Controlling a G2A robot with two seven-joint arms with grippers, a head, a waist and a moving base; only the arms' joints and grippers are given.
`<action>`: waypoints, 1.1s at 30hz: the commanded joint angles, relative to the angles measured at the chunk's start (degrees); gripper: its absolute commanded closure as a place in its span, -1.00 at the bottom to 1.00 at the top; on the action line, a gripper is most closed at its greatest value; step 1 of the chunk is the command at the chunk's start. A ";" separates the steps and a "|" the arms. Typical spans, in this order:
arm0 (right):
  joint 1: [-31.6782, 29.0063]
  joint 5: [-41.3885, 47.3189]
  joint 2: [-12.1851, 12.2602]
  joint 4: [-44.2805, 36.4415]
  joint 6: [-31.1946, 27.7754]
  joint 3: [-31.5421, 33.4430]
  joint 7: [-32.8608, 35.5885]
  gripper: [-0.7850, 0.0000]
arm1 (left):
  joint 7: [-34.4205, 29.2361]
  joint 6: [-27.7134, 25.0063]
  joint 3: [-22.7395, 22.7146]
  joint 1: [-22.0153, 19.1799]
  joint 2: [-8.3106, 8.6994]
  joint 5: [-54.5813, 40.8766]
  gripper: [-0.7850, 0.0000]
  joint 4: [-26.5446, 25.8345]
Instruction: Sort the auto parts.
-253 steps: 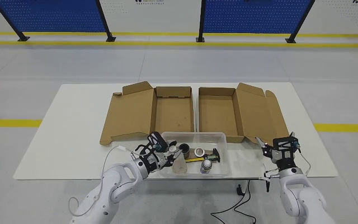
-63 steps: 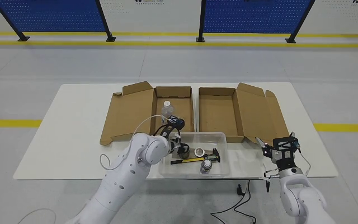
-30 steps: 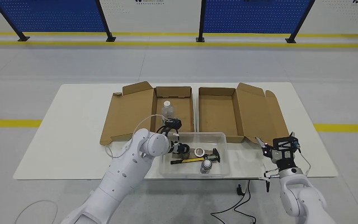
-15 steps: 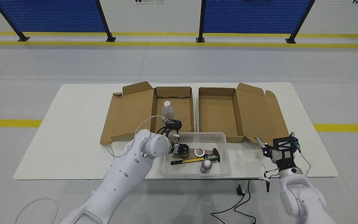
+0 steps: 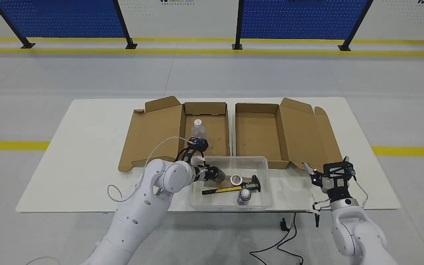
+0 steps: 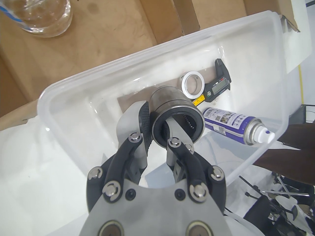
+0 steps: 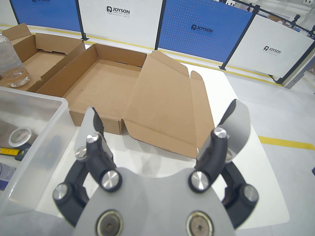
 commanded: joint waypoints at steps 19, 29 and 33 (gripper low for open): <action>0.00 0.00 0.00 0.00 0.00 0.00 0.00 -1.00 | -2.39 -0.24 -9.65 9.01 2.86 2.38 1.00 -19.00; 0.00 0.00 0.00 0.00 0.00 0.00 0.00 -1.00 | 2.46 1.51 -11.68 5.53 3.03 3.25 1.00 -16.23; 0.00 0.00 0.00 0.00 0.00 0.00 0.00 -1.00 | 3.55 3.38 -11.26 3.17 2.87 3.70 1.00 -13.65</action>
